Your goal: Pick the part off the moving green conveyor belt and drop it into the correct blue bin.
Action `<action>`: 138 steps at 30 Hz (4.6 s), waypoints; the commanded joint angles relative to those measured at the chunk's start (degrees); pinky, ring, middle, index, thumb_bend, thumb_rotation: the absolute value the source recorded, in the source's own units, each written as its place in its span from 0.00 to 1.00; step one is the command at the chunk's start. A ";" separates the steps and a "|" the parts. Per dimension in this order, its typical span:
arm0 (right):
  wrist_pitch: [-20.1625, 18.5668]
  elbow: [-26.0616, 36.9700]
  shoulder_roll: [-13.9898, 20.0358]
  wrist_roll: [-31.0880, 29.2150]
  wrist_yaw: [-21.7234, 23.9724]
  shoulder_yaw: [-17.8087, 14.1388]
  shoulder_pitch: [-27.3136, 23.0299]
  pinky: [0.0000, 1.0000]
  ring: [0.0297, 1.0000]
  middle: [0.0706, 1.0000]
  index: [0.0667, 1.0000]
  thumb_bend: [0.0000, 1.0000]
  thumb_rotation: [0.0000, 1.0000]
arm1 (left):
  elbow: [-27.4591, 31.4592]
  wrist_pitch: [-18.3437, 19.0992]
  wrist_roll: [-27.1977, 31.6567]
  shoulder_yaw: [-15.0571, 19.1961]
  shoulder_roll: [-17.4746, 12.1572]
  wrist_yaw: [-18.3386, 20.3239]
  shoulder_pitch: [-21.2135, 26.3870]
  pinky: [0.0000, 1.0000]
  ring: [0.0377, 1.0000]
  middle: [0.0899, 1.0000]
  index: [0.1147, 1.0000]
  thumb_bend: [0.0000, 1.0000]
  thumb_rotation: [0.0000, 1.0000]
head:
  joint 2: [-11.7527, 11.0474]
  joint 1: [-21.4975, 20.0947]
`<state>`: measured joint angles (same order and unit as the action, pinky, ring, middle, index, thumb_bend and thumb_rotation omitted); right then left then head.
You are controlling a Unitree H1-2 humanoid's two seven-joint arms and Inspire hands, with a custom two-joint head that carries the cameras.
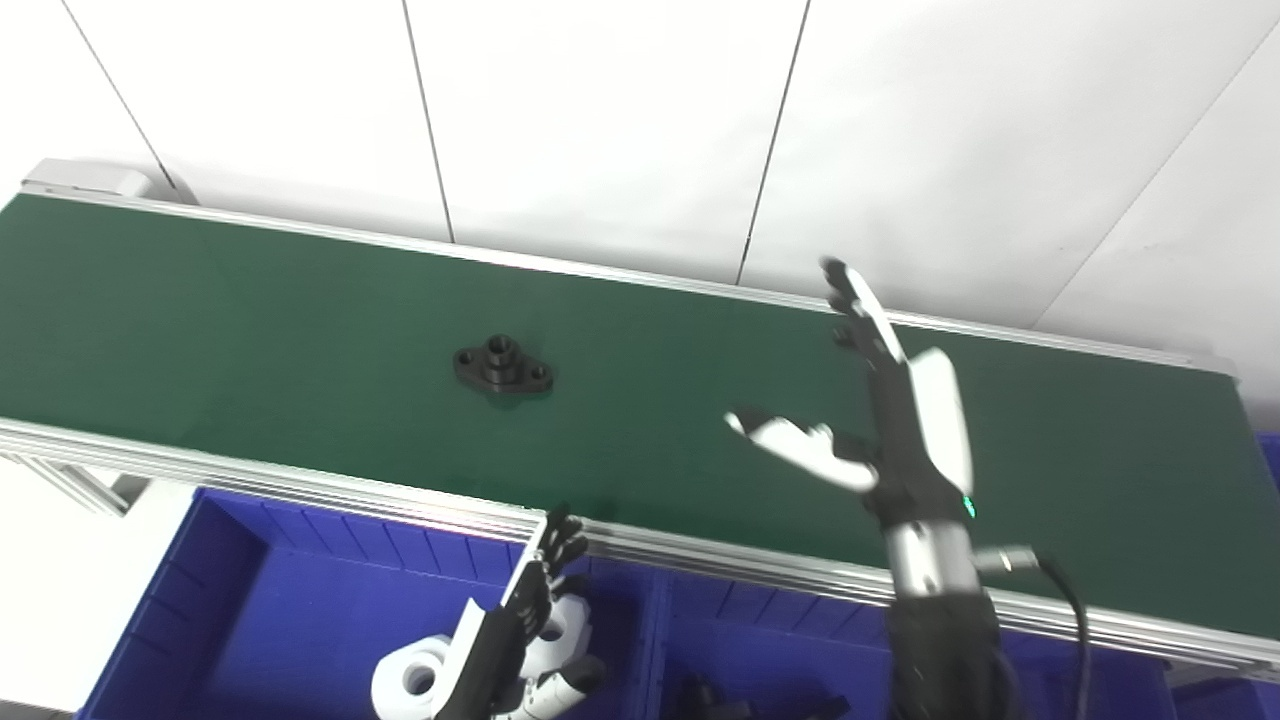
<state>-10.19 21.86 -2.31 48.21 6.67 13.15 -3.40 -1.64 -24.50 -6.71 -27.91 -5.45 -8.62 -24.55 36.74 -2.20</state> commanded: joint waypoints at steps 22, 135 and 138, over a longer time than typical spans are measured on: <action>-8.12 -36.81 -1.77 14.11 -4.95 11.09 -28.38 0.73 0.79 0.83 0.88 1.00 0.75 | 2.99 -2.43 0.54 -2.16 -0.84 -1.28 -0.87 0.86 0.94 0.95 0.99 0.81 0.73 | 0.89 -0.43; -10.16 15.26 -7.79 38.04 13.54 11.78 31.76 0.22 0.28 0.39 0.47 0.52 0.00 | 18.51 14.22 22.03 17.62 -9.08 20.54 1.91 1.00 1.00 1.00 1.00 0.74 0.86 | 17.97 -46.00; -10.98 13.13 -8.69 38.21 14.17 10.47 31.01 0.24 0.30 0.37 0.49 0.52 0.00 | 18.24 15.86 23.37 18.86 -8.98 21.34 2.68 1.00 1.00 1.00 1.00 0.75 0.84 | 18.11 -46.98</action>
<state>-21.37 35.78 -6.40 86.02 21.82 21.76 27.35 14.92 -8.75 15.60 -9.74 -13.83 11.72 -22.77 54.93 -49.21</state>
